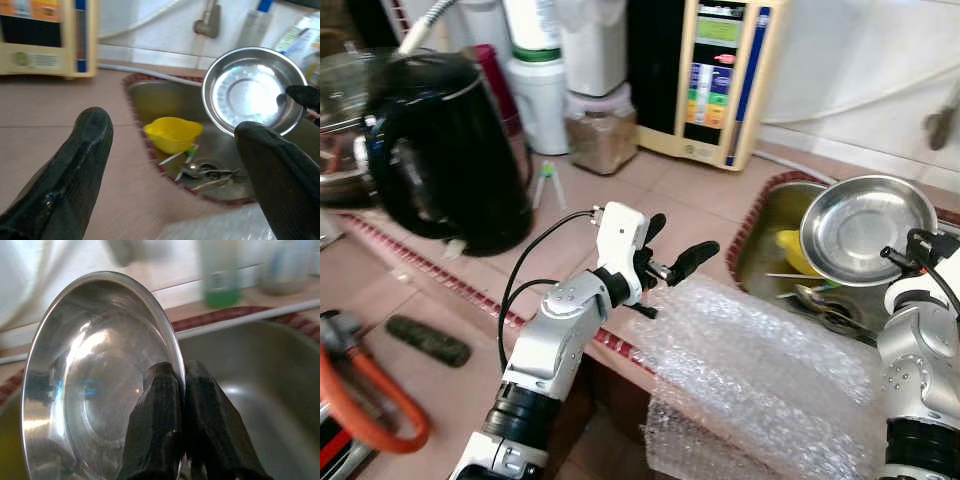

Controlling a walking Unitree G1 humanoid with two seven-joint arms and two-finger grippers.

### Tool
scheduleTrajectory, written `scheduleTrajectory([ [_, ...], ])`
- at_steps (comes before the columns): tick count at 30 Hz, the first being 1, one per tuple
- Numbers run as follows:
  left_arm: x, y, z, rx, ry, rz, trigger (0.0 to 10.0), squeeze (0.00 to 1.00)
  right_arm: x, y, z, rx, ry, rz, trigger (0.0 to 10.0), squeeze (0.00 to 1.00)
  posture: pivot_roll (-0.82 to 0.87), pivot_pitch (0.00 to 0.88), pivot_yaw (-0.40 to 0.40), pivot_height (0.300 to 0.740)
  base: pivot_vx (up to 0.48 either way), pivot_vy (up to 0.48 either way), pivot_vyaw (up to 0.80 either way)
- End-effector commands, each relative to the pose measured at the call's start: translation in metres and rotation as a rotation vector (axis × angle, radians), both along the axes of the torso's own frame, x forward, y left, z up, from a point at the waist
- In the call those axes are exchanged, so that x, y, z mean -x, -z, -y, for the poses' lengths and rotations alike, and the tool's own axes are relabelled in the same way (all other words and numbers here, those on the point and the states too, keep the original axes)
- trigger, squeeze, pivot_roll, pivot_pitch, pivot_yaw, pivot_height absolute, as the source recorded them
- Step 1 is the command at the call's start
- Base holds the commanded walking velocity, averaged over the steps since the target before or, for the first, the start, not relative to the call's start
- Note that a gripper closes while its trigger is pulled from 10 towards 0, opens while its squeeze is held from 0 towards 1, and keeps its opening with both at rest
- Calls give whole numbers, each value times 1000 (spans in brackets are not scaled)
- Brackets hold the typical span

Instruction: Kitchen organization

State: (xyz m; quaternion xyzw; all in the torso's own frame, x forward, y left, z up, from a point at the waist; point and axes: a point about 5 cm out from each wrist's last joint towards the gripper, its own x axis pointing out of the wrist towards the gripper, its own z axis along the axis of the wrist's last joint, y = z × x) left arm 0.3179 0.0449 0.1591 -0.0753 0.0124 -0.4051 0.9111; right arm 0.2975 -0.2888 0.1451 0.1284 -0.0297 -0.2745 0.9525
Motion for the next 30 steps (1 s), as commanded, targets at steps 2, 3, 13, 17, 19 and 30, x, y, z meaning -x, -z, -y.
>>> scheduleTrajectory([
  [2, -1, 0, 1, -10, 3, 3, 10000, 0, 1, -4, 1, 17, 6, 2, 0, 0, -55, 0, 4, 740, 0, 0, -800],
  [3, -1, 2, 2, -11, 3, -5, 10000, 0, 1, -3, 0, 18, 5, -2, 0, 0, -56, 0, 6, 740, 0, 0, -800],
  [13, 3, 6, 10, -13, 44, -34, 10000, 0, 3, 12, -1, -26, 12, -59, 2980, 0, -54, 5, 23, 740, 0, 0, -240],
  [17, 1, 6, 11, -33, 52, -25, 10000, 0, 1, 19, -3, -59, 15, -90, 5765, 0, -55, 6, 27, 740, 0, 0, 0],
  [19, 1, 7, 12, -37, 66, -32, 10000, 0, 0, 22, -3, -69, 19, -113, 9647, 0, -57, 8, 31, 740, 0, 0, 0],
  [30, 3, 2, 22, -34, 143, -22, 10000, 0, -3, 35, -11, -150, 11, -160, 10000, 1000, -61, 0, 28, 740, 0, 0, 0],
])
